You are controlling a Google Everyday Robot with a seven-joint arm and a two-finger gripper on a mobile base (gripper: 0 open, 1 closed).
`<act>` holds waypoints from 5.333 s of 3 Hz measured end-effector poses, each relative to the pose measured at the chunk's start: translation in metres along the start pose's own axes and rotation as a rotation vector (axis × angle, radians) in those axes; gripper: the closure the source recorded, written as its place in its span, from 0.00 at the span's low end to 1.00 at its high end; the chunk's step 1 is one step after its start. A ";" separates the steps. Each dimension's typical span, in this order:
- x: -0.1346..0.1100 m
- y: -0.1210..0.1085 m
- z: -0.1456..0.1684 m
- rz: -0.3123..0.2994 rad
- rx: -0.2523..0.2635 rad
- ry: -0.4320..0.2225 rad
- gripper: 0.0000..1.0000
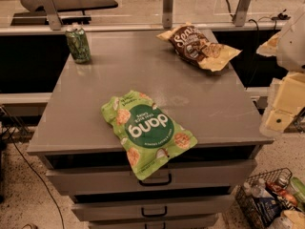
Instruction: Move brown chip bag near green rice chip bag
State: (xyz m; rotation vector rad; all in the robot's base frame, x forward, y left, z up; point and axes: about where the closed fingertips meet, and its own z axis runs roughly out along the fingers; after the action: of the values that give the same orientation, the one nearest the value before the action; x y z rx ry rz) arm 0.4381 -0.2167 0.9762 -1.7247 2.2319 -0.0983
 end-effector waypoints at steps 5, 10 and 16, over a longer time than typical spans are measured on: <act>-0.044 -0.173 0.013 -0.002 0.168 -0.284 0.00; -0.058 -0.250 0.133 0.175 0.309 -0.353 0.00; -0.079 -0.280 0.184 0.300 0.251 -0.438 0.87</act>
Offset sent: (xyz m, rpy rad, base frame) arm 0.1009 -0.0285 0.0012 0.1447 -0.1127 -0.0159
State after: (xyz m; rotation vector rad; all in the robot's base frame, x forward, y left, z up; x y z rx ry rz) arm 0.7693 -0.1918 0.8871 -1.1384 2.0184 0.0613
